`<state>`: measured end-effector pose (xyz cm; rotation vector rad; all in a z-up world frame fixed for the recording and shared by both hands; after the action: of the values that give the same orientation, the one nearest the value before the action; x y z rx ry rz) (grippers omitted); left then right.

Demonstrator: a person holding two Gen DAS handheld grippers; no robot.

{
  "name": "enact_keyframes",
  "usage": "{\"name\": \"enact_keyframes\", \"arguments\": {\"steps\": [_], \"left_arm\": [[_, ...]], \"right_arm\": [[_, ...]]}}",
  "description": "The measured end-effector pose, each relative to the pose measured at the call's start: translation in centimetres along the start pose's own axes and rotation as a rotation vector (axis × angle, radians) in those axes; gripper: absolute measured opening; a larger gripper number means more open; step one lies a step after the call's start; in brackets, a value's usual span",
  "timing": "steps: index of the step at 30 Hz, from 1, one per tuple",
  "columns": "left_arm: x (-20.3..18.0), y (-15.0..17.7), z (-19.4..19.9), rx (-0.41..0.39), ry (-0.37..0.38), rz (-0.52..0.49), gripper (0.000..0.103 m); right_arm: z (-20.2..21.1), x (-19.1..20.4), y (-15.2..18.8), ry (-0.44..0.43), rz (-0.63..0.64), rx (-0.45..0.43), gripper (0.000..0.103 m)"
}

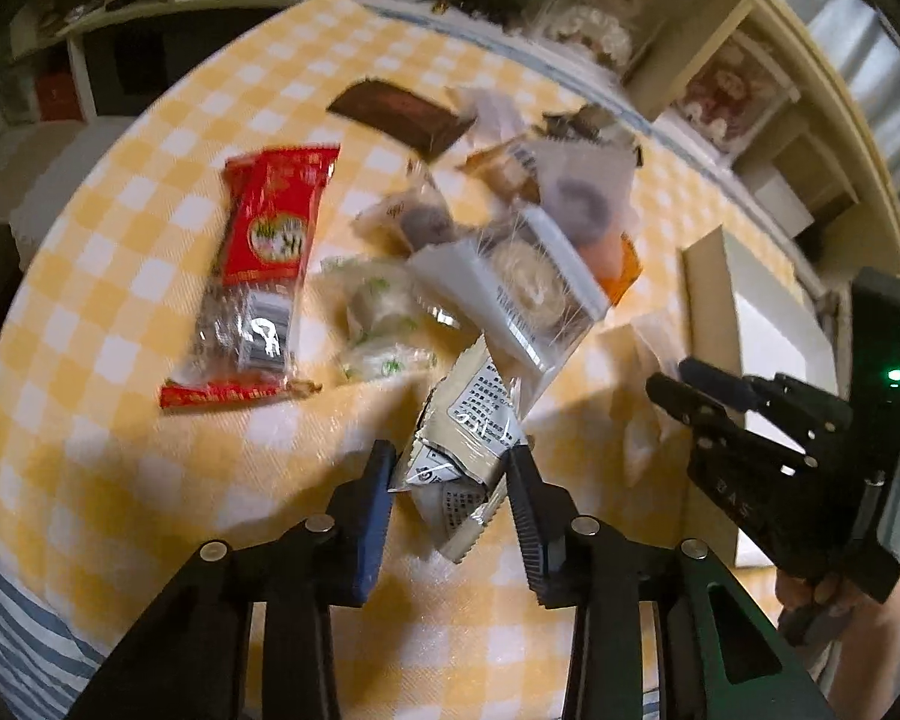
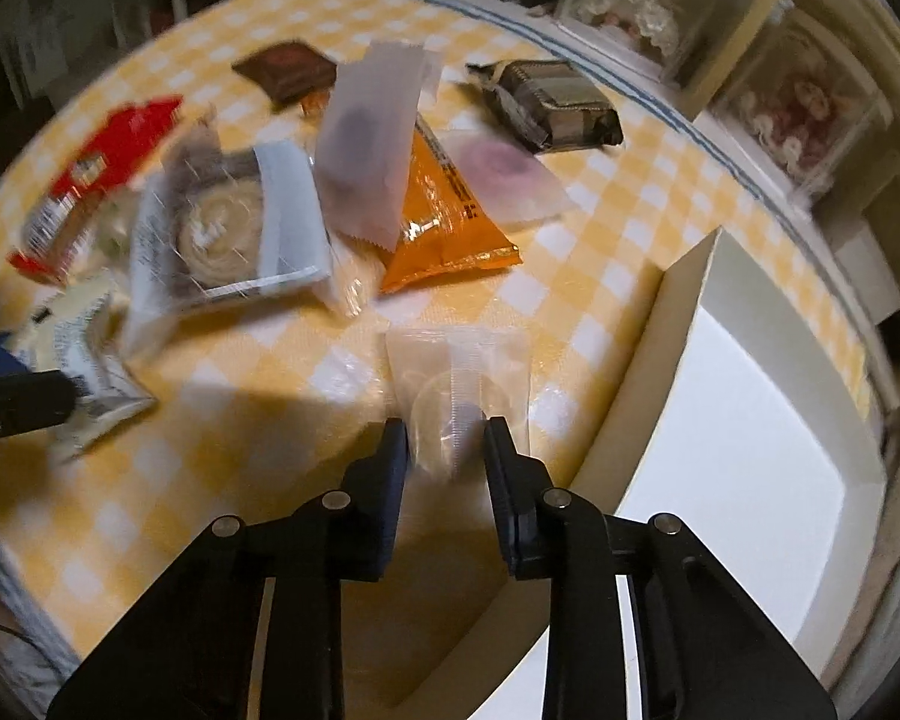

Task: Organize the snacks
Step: 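Grasp the clear round pastry packet with the right gripper while the left grasps the silver-wrapped cake, then carry both packets into the white tray and open both grippers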

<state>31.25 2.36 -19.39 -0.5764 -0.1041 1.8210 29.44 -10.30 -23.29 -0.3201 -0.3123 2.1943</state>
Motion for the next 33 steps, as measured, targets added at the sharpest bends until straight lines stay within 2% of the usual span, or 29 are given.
{"name": "enact_keyframes", "arguments": {"steps": [6,12,19,26,33], "left_arm": [[-0.2,0.5,2.9,-0.071,0.030,-0.014,0.032],[-1.2,1.1,6.7,-0.143,0.083,-0.045,0.031],[-4.5,0.1,10.5,-0.227,0.140,-0.105,0.030],[-11.1,-1.5,8.9,-0.209,0.196,-0.184,0.030],[-18.3,-3.6,2.3,-0.128,0.203,-0.291,0.031]], "right_arm": [[3.8,-0.3,-0.8,-0.087,-0.106,-0.092,0.026],[7.9,-0.6,-1.0,-0.102,-0.174,-0.185,0.026],[12.3,-3.5,0.5,-0.080,-0.289,-0.249,0.027],[14.1,-9.7,3.0,-0.012,-0.447,-0.277,0.027],[12.3,-15.9,5.0,0.025,-0.577,-0.256,0.027]]}}
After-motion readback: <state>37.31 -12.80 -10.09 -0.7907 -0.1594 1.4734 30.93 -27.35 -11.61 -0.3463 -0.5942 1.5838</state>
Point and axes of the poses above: each gripper's, at about its wrist camera, not at the fingertips, and z roughly against the way its jaws point, x to its left, y to its underside, the point moved 5 cm from there along -z, roughly the way its jaws point, and after that the axes turned 4 degrees about z, right-handed, at the moved point
